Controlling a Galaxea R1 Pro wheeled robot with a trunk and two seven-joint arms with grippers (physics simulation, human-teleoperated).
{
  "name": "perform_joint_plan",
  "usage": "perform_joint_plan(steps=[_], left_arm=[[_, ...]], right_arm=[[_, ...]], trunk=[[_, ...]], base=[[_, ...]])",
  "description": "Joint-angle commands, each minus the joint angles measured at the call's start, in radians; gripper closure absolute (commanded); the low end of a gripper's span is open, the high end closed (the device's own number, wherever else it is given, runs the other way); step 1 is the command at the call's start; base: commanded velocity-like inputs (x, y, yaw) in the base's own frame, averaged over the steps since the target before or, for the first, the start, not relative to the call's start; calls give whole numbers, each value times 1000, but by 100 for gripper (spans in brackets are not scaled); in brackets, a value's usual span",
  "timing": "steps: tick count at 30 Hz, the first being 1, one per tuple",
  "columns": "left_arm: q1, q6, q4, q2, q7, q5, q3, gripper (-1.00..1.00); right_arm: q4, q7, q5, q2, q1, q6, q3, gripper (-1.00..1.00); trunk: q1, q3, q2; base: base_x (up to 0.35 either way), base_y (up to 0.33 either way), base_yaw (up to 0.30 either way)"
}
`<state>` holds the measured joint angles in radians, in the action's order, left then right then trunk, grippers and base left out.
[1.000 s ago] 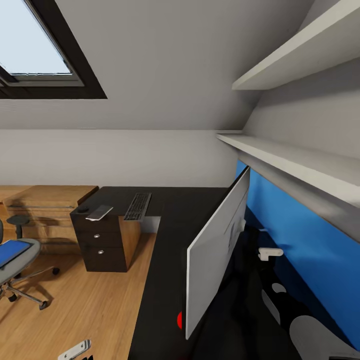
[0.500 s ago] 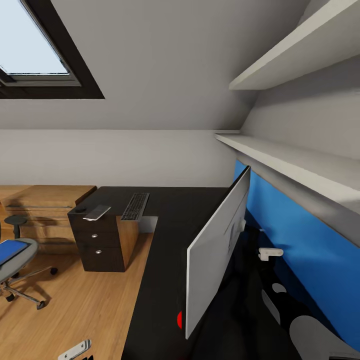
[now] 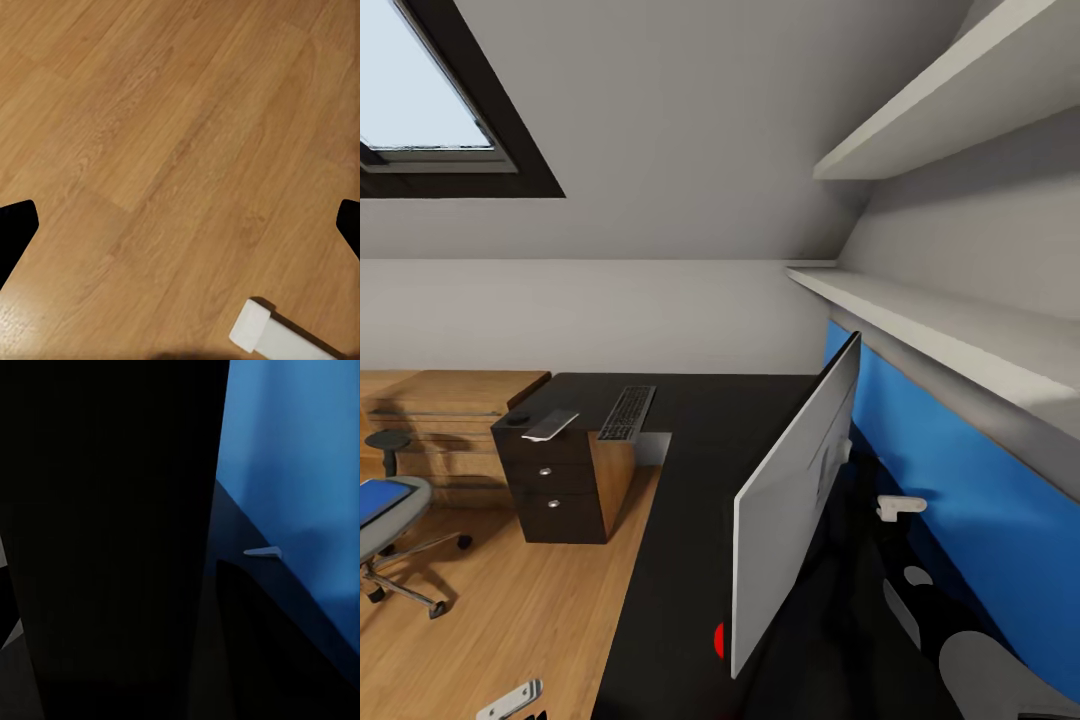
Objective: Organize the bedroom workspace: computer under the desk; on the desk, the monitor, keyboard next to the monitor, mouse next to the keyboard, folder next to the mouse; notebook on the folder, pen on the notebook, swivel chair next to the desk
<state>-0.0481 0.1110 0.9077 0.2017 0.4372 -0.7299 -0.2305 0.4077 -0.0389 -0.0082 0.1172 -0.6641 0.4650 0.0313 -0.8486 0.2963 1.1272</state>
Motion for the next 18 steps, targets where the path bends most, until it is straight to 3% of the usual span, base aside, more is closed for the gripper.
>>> perform_joint_plan(steps=[1, 8, 9, 18], left_arm=[[-1, 2, 2, 2, 9, -5, -4, -100], [-1, 2, 2, 2, 10, -5, -4, -100], [-1, 1, 2, 1, 10, -5, -4, -100], [0, 1, 2, 1, 11, -5, -4, -100]], right_arm=[[-1, -3, -4, 1, 0, 4, -10, 100], [-1, -1, -4, 1, 0, 4, -10, 100], [-1, -1, -4, 1, 0, 3, -10, -100], [-1, -1, -4, 1, 0, 1, -10, -100]], trunk=[[0, 1, 1], [0, 1, 1], [0, 1, 1], [0, 1, 1]], base=[[0, -4, 0], [0, -1, 0], [0, 0, 0], [0, 0, 0]])
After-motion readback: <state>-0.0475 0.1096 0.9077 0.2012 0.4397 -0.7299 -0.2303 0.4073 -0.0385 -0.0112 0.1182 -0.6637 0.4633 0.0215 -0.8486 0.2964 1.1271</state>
